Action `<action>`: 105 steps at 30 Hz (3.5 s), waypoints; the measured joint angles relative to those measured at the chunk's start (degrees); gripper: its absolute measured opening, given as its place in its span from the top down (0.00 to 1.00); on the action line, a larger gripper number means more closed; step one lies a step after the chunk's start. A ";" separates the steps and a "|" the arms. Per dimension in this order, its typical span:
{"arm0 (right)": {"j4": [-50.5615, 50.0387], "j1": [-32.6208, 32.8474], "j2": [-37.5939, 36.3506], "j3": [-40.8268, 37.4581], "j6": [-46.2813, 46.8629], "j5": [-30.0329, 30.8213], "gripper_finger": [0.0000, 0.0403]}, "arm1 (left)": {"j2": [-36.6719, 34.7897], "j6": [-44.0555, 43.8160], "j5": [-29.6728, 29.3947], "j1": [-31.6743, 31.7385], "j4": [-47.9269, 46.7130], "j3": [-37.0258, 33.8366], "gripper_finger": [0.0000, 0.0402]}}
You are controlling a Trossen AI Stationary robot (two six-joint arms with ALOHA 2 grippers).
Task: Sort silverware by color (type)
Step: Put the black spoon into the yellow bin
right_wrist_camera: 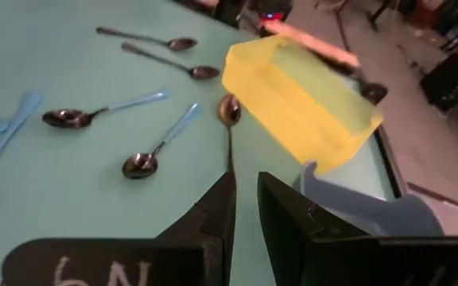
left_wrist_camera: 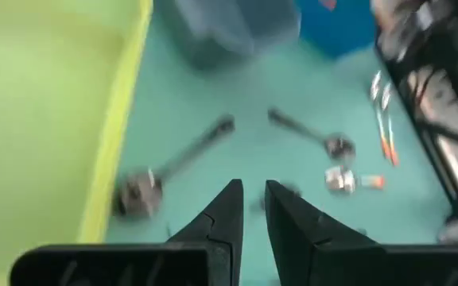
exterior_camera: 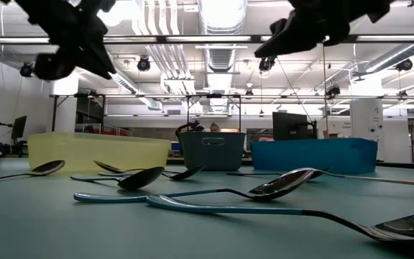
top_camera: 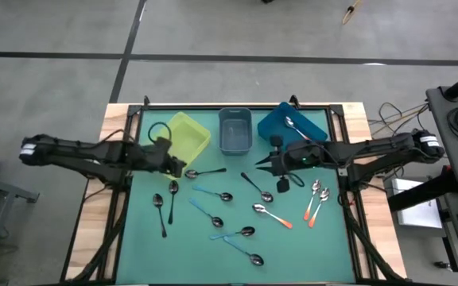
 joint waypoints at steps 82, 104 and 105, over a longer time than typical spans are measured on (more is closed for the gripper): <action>24.42 -7.37 -1.51 -11.94 1.19 -0.04 0.88 | 34.74 -30.77 10.51 -17.77 -8.68 0.10 0.73; 22.89 -7.74 -1.45 -11.94 1.19 -0.07 0.88 | 34.79 -33.42 10.95 -17.99 -7.85 -0.21 1.00; 22.93 -7.74 -1.45 -11.94 1.19 -0.07 0.88 | 34.81 -33.44 10.97 -17.99 -7.89 -0.09 1.00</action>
